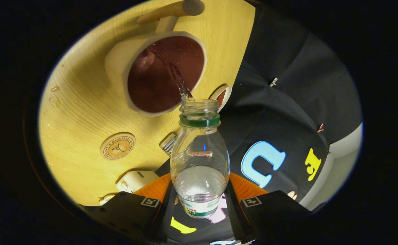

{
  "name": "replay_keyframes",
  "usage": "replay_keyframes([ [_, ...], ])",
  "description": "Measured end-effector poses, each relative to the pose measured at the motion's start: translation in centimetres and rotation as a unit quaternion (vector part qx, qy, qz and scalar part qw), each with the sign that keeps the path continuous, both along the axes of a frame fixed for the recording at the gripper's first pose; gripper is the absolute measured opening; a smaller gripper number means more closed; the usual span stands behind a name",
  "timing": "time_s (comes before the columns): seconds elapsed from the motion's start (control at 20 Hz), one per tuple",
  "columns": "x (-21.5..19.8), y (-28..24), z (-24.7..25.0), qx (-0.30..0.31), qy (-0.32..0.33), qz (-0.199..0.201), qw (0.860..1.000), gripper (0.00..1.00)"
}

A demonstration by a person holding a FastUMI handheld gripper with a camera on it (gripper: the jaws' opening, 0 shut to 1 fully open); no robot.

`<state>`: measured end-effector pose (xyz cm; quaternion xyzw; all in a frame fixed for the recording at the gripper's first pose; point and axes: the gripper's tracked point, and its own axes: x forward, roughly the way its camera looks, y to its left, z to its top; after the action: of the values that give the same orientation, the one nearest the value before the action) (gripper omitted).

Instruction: Take the bottle from table, then pour the juice into the cup, finally place the bottle on the coaster

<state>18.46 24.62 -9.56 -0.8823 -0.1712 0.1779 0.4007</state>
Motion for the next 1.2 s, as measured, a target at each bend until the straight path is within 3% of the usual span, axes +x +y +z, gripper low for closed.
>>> replay_keyframes([
  [0.55, -1.1, 1.3, -0.2, -0.059, -0.021, 0.051, 0.997, 0.72],
  [1.2, -1.8, 0.9, -0.6, -0.074, -0.020, 0.051, 0.996, 0.72],
])
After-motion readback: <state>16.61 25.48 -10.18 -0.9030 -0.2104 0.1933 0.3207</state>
